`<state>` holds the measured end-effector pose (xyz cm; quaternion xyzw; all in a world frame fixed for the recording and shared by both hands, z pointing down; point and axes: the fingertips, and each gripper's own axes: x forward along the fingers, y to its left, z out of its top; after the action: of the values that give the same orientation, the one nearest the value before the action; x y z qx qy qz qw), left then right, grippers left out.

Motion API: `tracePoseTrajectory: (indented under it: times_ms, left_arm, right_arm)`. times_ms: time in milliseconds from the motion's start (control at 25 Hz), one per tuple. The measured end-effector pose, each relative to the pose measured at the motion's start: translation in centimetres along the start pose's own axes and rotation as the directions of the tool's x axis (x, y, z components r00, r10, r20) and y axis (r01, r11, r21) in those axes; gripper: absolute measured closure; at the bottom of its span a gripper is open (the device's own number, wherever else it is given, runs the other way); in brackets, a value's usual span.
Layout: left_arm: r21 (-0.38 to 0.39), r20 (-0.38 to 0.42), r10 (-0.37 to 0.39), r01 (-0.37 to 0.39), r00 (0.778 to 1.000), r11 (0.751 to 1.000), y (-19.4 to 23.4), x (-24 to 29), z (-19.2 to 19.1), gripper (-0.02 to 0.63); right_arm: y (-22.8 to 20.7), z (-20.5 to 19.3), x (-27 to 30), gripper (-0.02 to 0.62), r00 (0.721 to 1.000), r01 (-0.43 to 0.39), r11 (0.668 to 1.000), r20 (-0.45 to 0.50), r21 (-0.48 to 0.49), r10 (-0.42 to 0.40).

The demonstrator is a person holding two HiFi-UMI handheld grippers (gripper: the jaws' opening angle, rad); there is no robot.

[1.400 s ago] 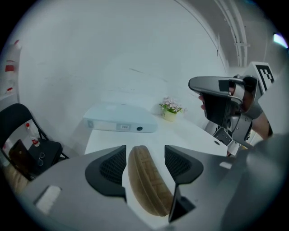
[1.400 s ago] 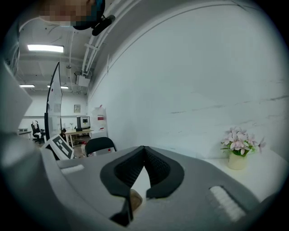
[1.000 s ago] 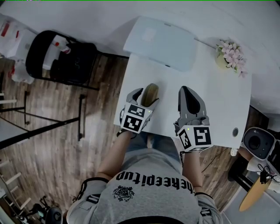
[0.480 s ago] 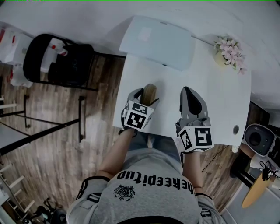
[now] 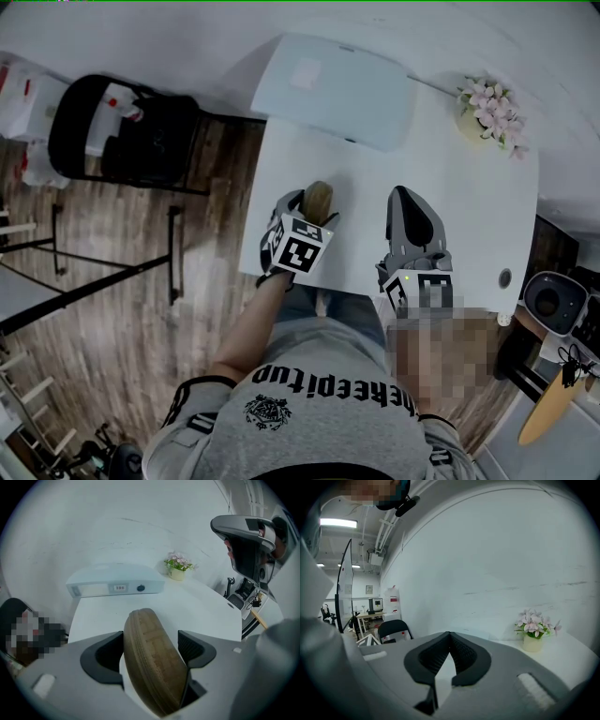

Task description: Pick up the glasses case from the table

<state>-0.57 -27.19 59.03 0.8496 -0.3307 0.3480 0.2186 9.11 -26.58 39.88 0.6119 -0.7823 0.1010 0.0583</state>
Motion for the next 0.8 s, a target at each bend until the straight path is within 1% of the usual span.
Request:
tracePoseTrajectory:
  times_ms: [80, 240, 280, 320, 440, 520, 600, 720, 800]
  left_arm:
    - [0.011, -0.013, 0.008, -0.007, 1.000, 1.000, -0.1, 0.2, 0.1, 0.238]
    - [0.009, -0.030, 0.042, -0.042, 0.999, 0.999, 0.2, 0.2, 0.1, 0.252]
    - [0.009, -0.036, 0.049, -0.049, 0.998, 0.999, 0.2, 0.1, 0.0, 0.268]
    - [0.009, -0.041, 0.052, -0.052, 0.998, 0.999, 0.2, 0.1, 0.0, 0.299]
    - [0.007, -0.036, 0.060, -0.059, 0.998, 0.998, 0.1, -0.2, -0.1, 0.302]
    - [-0.006, -0.018, 0.067, -0.067, 0.998, 0.998, 0.1, -0.5, -0.1, 0.304]
    - [-0.038, 0.014, 0.071, -0.070, 0.997, 0.997, 0.2, -1.1, 0.2, 0.304]
    - [-0.101, 0.083, 0.084, -0.076, 0.993, 0.992, 0.6, -2.4, 1.2, 0.302]
    - [-0.134, 0.131, 0.103, -0.086, 0.986, 0.987, 1.0, -3.4, 2.0, 0.302]
  right_arm:
    - [-0.2, 0.0, 0.0, 0.592, 1.000, 0.000, 1.000, 0.000, 0.002, 0.000]
    - [-0.4, 0.0, -0.2, 0.592, 1.000, -0.006, 1.000, 0.001, 0.001, 0.006]
    - [-0.4, 0.1, -0.2, 0.592, 1.000, -0.007, 1.000, 0.002, 0.001, 0.007]
    - [-0.5, 0.1, -0.3, 0.592, 1.000, -0.008, 1.000, 0.003, 0.000, 0.008]
    - [-0.7, 0.4, -0.3, 0.592, 1.000, -0.013, 1.000, 0.005, -0.003, 0.013]
    - [-0.7, 0.5, -0.3, 0.592, 1.000, -0.021, 1.000, 0.008, -0.003, 0.021]
    - [-0.6, 0.5, -0.3, 0.592, 0.999, -0.032, 0.999, 0.011, -0.003, 0.032]
    - [-0.2, 0.6, -0.2, 0.592, 0.998, -0.056, 0.998, 0.013, -0.008, 0.056]
    - [0.1, 0.6, -0.1, 0.592, 0.997, -0.075, 0.997, 0.014, -0.016, 0.075]
